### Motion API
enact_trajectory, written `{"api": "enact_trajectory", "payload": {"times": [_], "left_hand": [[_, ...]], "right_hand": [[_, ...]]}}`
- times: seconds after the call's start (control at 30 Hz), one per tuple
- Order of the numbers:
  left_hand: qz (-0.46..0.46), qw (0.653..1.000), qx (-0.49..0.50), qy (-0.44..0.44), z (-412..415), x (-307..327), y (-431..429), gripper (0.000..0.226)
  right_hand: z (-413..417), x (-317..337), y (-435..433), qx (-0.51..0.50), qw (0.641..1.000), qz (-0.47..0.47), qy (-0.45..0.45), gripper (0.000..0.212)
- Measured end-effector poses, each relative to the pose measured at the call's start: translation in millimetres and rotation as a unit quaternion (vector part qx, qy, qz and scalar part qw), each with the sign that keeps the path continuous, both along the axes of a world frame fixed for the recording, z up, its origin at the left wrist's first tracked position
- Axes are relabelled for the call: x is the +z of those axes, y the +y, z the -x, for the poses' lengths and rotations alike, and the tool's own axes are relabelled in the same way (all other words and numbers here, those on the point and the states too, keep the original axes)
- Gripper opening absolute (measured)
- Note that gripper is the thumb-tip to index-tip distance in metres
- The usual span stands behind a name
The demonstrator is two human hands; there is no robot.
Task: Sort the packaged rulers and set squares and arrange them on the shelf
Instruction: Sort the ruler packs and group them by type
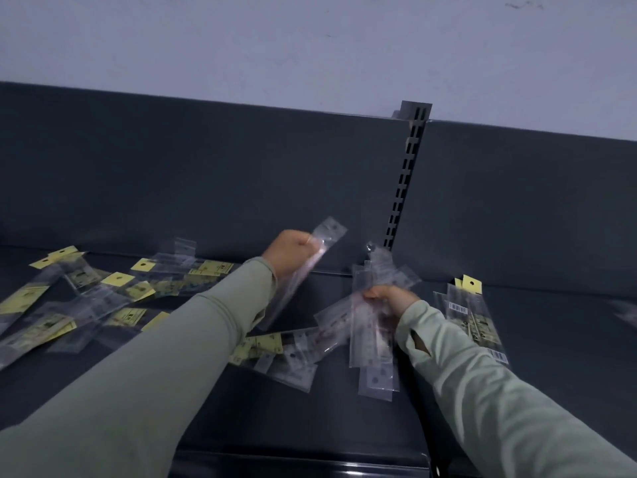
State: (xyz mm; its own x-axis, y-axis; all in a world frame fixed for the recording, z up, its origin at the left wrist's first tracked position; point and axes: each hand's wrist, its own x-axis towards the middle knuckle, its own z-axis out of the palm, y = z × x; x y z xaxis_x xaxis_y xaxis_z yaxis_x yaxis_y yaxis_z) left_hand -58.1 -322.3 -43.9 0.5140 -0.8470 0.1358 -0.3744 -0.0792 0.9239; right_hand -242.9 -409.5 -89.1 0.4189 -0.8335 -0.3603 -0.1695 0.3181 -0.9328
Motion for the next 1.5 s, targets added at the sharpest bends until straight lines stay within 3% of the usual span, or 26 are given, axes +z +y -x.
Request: {"api": "enact_trajectory", "payload": {"times": [0.07, 0.13, 0.2, 0.3, 0.4, 0.53, 0.6, 0.67, 0.73, 0.8, 0.83, 0.97, 1.07, 1.17, 1.23, 1.33, 1.4, 1.43, 1.5], "left_hand": [[0.025, 0.994, -0.039, 0.101, 11.1, 16.0, 2.2, 0.012], [0.010, 0.986, -0.072, 0.148, 24.8, 27.9, 5.2, 0.010], [-0.009, 0.988, -0.062, 0.140, 36.9, 31.2, 7.5, 0.012], [0.009, 0.994, -0.013, 0.112, 47.4, 22.0, 7.5, 0.026], [0.004, 0.996, 0.014, 0.090, 51.7, 13.5, 9.0, 0.026], [-0.012, 0.995, 0.001, 0.104, 57.8, 13.2, 14.1, 0.019], [-0.017, 0.998, 0.016, 0.063, 51.9, 15.0, 19.4, 0.020], [-0.096, 0.994, 0.004, -0.044, 35.7, 17.9, 30.3, 0.017], [-0.255, 0.954, -0.079, -0.136, 21.4, 21.7, 46.3, 0.026], [-0.379, 0.893, -0.146, -0.192, 16.6, 19.6, 57.6, 0.042], [-0.394, 0.881, -0.163, -0.203, 18.8, 16.0, 60.3, 0.047], [-0.243, 0.944, -0.173, -0.141, 33.9, -4.3, 56.4, 0.038], [-0.150, 0.975, -0.142, -0.084, 46.4, -4.4, 51.4, 0.018], [-0.152, 0.973, -0.136, -0.107, 45.1, 5.7, 56.8, 0.023], [-0.269, 0.939, -0.142, -0.162, 31.8, 14.9, 69.5, 0.042], [-0.500, 0.797, -0.164, -0.297, 14.1, 21.9, 94.7, 0.061], [-0.551, 0.736, -0.147, -0.365, 12.2, 18.3, 103.4, 0.064], [-0.552, 0.730, -0.134, -0.380, 12.2, 15.6, 105.3, 0.063], [-0.531, 0.752, -0.116, -0.372, 12.1, 10.7, 105.3, 0.051]], "right_hand": [[-4.2, 3.1, 7.3, 0.012, 1.000, -0.003, -0.019, 0.006], [-8.7, 7.6, 13.7, 0.032, 0.999, -0.010, -0.026, 0.021], [-12.8, 12.1, 17.3, 0.050, 0.998, -0.010, -0.042, 0.030], [-12.8, 20.3, 26.1, 0.073, 0.994, -0.021, -0.082, 0.019], [-8.1, 19.4, 26.8, 0.102, 0.987, -0.026, -0.125, 0.023], [-4.4, 14.9, 24.5, 0.082, 0.993, 0.040, -0.075, 0.031], [-0.9, 14.5, 20.6, 0.053, 0.997, 0.058, -0.027, 0.037], [5.7, 13.4, 16.7, 0.007, 0.999, 0.049, -0.020, 0.018], [12.5, 8.3, 10.8, -0.027, 0.999, 0.025, -0.020, 0.010], [15.7, 2.3, 8.0, -0.021, 0.999, -0.009, -0.035, 0.025], [15.8, 0.7, 7.9, -0.011, 0.999, -0.018, -0.038, 0.034], [6.4, 2.7, 16.2, 0.003, 0.996, -0.031, -0.078, 0.020], [-2.6, 8.6, 23.8, 0.025, 0.996, -0.030, -0.079, 0.060], [-8.5, 13.0, 25.9, 0.036, 0.997, -0.003, -0.065, 0.059], [-8.5, 12.9, 22.0, 0.006, 0.999, 0.003, -0.051, 0.064], [-5.3, 11.6, 15.3, 0.014, 1.000, 0.007, -0.022, 0.048], [-2.5, 12.7, 20.4, 0.035, 0.999, -0.008, -0.013, 0.030], [-2.7, 12.0, 21.8, 0.041, 0.999, -0.015, -0.015, 0.032], [-4.2, 12.2, 25.5, 0.044, 0.999, -0.020, -0.021, 0.049]]}}
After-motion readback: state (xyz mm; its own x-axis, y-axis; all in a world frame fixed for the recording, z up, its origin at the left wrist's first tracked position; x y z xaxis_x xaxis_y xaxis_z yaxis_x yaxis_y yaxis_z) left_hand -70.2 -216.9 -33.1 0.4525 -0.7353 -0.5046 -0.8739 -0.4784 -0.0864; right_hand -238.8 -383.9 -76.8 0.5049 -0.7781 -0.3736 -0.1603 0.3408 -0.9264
